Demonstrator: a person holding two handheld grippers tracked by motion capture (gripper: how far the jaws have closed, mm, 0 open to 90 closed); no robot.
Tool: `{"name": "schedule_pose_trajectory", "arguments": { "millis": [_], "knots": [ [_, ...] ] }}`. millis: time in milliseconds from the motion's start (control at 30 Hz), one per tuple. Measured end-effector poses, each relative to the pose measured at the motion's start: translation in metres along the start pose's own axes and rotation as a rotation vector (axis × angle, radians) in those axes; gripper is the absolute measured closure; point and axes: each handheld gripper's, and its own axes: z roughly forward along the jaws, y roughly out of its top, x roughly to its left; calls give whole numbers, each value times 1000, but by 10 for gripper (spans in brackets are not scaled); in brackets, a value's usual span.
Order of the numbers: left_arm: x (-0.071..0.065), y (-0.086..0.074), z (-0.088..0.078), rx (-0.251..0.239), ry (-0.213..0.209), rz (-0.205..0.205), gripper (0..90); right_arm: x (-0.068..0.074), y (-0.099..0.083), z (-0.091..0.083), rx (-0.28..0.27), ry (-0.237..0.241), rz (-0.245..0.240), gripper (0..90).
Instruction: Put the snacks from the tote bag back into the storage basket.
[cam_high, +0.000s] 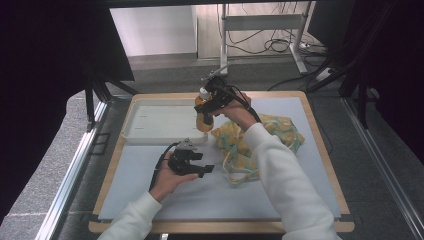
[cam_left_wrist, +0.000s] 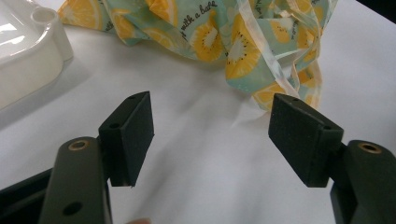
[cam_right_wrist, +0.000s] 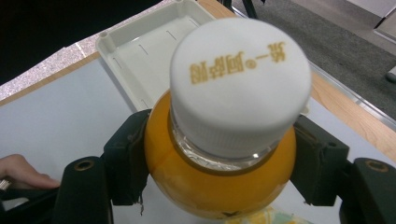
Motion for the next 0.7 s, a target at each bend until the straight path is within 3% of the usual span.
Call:
{"name": "schedule_pose_trajectory", "arguments": {
  "millis": [700],
  "knots": [
    [2, 0, -2, -8, -2, -1, 304, 3, 7, 47, 36, -2, 8, 304]
  ]
}}
